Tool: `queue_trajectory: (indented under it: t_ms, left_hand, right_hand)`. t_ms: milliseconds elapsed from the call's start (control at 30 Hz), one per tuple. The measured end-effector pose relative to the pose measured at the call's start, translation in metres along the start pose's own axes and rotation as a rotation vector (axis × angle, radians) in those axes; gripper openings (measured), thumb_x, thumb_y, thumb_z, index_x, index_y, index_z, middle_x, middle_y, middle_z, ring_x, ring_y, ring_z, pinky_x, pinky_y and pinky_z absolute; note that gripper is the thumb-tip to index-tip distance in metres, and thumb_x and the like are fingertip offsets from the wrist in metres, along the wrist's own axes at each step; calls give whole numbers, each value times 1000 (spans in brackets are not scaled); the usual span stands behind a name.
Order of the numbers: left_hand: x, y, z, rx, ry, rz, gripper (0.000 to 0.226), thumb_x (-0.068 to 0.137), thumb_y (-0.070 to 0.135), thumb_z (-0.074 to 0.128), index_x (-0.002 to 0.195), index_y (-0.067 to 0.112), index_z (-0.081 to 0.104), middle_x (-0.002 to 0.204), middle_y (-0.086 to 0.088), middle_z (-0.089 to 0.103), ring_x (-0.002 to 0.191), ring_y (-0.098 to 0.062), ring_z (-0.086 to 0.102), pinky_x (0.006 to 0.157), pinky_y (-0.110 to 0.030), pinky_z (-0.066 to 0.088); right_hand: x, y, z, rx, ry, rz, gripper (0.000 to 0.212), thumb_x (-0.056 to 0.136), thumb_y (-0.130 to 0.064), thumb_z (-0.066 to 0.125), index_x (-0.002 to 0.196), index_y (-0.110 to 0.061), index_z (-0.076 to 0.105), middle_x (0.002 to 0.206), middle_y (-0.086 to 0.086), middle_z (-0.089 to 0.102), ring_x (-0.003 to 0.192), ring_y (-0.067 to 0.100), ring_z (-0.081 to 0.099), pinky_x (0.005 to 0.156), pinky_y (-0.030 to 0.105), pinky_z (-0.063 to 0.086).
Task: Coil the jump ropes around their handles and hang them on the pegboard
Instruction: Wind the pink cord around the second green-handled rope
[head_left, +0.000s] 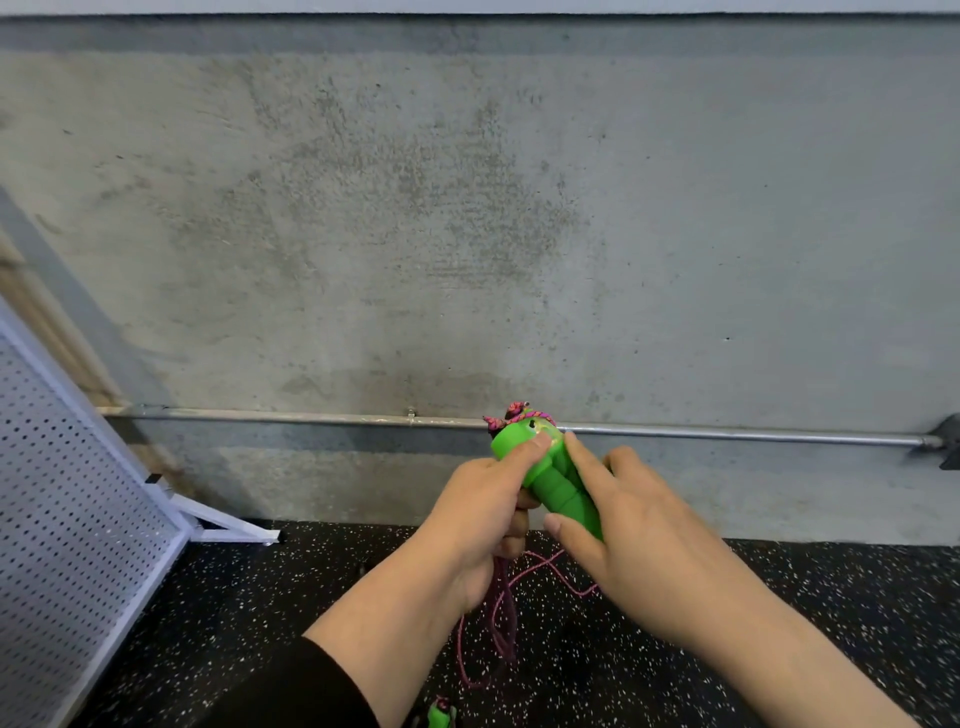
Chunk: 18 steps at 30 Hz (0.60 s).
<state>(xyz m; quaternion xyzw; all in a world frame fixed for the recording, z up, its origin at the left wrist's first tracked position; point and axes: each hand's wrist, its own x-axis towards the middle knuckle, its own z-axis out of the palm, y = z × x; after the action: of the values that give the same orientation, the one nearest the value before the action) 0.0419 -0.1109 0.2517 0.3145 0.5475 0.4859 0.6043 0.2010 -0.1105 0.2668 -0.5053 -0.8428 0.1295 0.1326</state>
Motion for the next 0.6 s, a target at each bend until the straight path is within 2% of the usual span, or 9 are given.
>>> queue_trajectory:
  t_ms: [67,133,200,233,300,333,433,500,600]
  left_hand:
    - [1,3,-1,-29,4,7,31,93,46,66,76,22,56,59,7,30,46,-7,20,38,-17,15]
    - [2,3,-2,-49,-18,5,31,94,45,65,75,23,55,60,6,28,48,-7,18,40,-18,13]
    - [3,3,-2,-46,-54,21,30,95,45,64,77,23,53,63,5,28,48,-7,18,41,-18,13]
    - [3,4,-1,-42,-67,33,29,94,45,65,80,22,53,63,5,29,48,-7,19,40,-18,14]
    - [3,5,-1,-32,-78,46,29,93,46,66,85,21,54,63,5,31,48,-7,20,39,-18,17]
    - [2,6,-1,-20,-77,46,30,92,48,66,87,20,55,63,5,31,48,-7,21,38,-18,18]
    - [2,8,-2,-2,-72,45,33,92,49,65,92,17,57,61,6,34,48,-7,21,38,-17,18]
    - [2,9,-3,-7,-78,52,32,93,48,65,83,20,54,61,6,35,48,-7,21,40,-18,17]
    - [2,11,-6,-10,-112,54,37,95,53,60,74,23,52,62,6,39,48,-7,21,42,-20,16]
  right_hand:
    - [3,4,1,193,26,56,66,96,-57,51,155,-34,30,106,-11,47,102,10,53,88,26,42]
    - [5,7,-2,534,74,182,40,94,-46,63,132,-33,61,102,-11,67,92,5,63,81,25,48]
    - [5,8,-6,990,8,352,24,91,-38,70,112,-26,70,95,-3,73,77,8,68,68,26,54]
    - [5,8,-9,1260,-65,459,28,89,-36,70,110,-18,71,94,6,73,75,15,69,64,32,58]
    - [2,7,-15,1674,-253,611,43,88,-35,66,113,-1,71,98,24,70,76,36,70,70,53,63]
    - [0,7,-17,1751,-360,627,47,89,-37,63,115,2,72,103,29,68,77,40,69,71,55,61]
    - [-1,9,-15,1766,-525,517,50,96,-41,49,116,-2,73,106,26,66,71,31,60,56,37,55]
    - [0,10,-14,1751,-476,485,48,94,-36,48,117,0,71,100,25,64,66,28,55,48,29,42]
    - [3,10,-12,1610,-263,413,37,99,-29,49,124,-6,65,99,30,66,64,29,57,49,29,39]
